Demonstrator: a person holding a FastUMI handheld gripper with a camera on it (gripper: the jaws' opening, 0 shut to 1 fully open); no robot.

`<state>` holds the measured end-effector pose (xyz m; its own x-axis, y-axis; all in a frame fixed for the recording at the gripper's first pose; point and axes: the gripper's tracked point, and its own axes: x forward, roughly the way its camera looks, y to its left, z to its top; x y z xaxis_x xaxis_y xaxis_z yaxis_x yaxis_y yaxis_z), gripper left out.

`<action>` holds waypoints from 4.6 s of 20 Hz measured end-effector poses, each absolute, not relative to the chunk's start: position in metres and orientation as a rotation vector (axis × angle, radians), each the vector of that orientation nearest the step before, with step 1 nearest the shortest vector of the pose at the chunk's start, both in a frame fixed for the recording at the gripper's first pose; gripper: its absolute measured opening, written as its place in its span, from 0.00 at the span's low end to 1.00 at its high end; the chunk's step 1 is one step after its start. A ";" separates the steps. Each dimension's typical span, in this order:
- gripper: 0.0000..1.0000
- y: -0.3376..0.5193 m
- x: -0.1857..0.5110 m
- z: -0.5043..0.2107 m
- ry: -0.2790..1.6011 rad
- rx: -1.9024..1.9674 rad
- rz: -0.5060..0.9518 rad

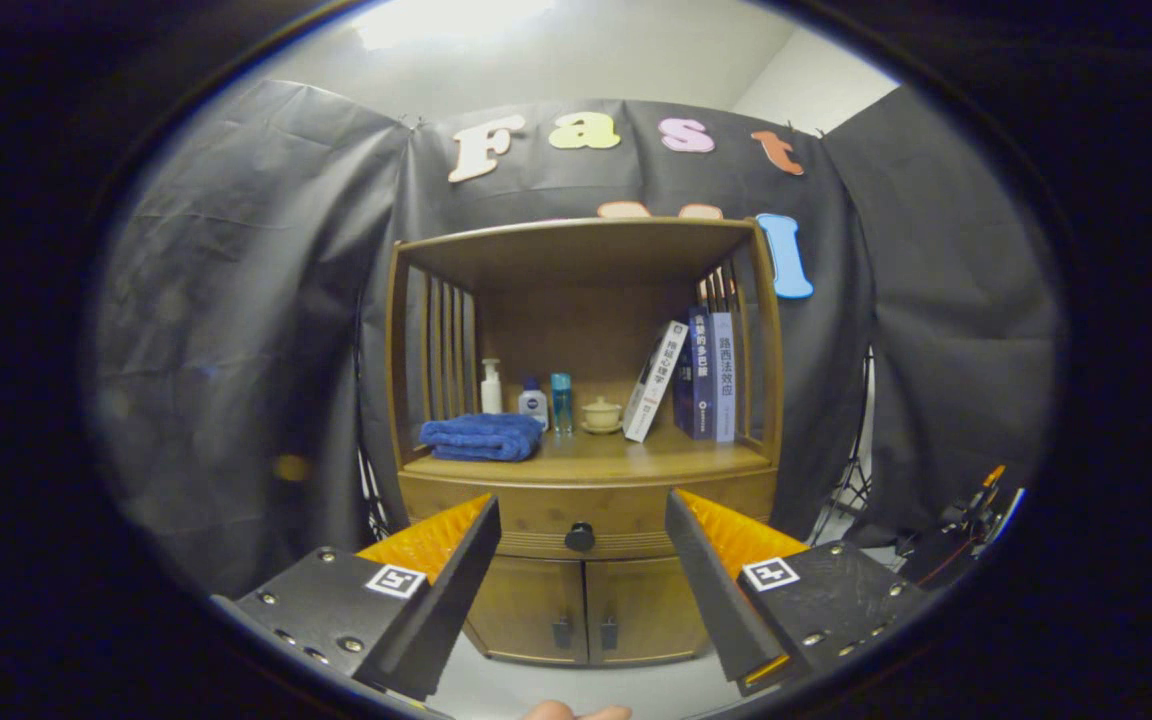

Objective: Pull open the drawer, take out the items inside it, and place them on the countertop above the cabinet.

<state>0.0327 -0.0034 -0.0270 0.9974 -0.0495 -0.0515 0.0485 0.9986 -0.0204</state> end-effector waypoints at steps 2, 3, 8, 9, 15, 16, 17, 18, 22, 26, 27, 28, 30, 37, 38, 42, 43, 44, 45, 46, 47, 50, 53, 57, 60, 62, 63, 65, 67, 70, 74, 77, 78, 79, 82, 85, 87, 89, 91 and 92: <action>0.99 0.002 0.049 -0.037 0.061 -0.001 -0.038; 0.99 0.006 0.058 -0.042 0.066 0.003 -0.028; 0.99 0.018 0.119 -0.088 0.133 0.012 -0.002; 0.99 0.018 0.133 -0.099 0.148 0.020 -0.003; 0.95 0.002 0.206 -0.159 0.239 0.034 -0.062; 0.93 0.000 0.215 -0.170 0.256 0.022 -0.067; 0.90 -0.004 0.222 -0.179 0.276 0.005 -0.082; 0.86 -0.006 0.228 -0.189 0.302 -0.005 -0.084; 0.72 -0.017 0.247 -0.214 0.362 -0.047 -0.103; 0.45 -0.010 0.246 -0.216 0.352 -0.050 -0.074; 0.46 -0.010 0.247 -0.218 0.352 -0.047 -0.070; 0.41 -0.010 0.246 -0.216 0.345 -0.043 -0.068; 0.35 -0.010 0.246 -0.214 0.319 -0.048 -0.064; 0.35 -0.010 0.235 -0.212 0.264 -0.048 -0.095; 0.35 -0.010 0.231 -0.211 0.257 -0.045 -0.100; 0.35 -0.007 0.207 -0.209 0.228 -0.039 -0.108; 0.35 -0.006 0.201 -0.208 0.226 -0.039 -0.110; 0.35 -0.006 0.196 -0.208 0.223 -0.041 -0.111; 0.35 -0.006 0.189 -0.206 0.220 -0.041 -0.115; 0.35 -0.005 0.183 -0.206 0.216 -0.036 -0.119; 0.35 -0.004 0.177 -0.205 0.212 -0.029 -0.124; 0.35 -0.002 0.160 -0.204 0.208 -0.030 -0.137; 0.35 0.000 0.141 -0.203 0.207 -0.029 -0.145; 0.35 0.002 0.117 -0.201 0.200 -0.029 -0.151; 0.35 0.004 0.098 -0.202 0.201 -0.036 -0.151; 0.35 0.004 0.085 -0.209 0.216 -0.039 -0.154; 0.35 0.005 0.085 -0.205 0.194 -0.027 -0.161; 0.34 0.005 0.081 -0.205 0.198 -0.033 -0.161; 0.35 0.007 0.074 -0.204 0.194 -0.027 -0.159; 0.35 0.007 0.065 -0.206 0.184 -0.022 -0.156; 0.35 0.005 0.064 -0.208 0.171 0.002 -0.148; 0.36 0.007 0.062 -0.205 0.156 0.031 -0.145; 0.41 0.012 0.064 -0.197 0.130 0.044 -0.132; 0.46 0.012 0.064 -0.187 0.106 0.052 -0.129; 0.52 0.011 0.062 -0.165 0.071 0.047 -0.129; 0.52 0.017 0.064 -0.141 0.057 0.024 -0.126; 0.52 0.020 0.069 -0.123 0.046 0.011 -0.123; 0.51 0.025 0.078 -0.107 0.039 0.001 -0.120; 0.52 0.028 0.089 -0.090 0.032 -0.005 -0.120; 0.52 0.028 0.096 -0.086 0.043 -0.005 -0.126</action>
<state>0.0957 0.0277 -0.0860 0.9912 -0.1253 -0.0426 0.1251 0.9921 -0.0081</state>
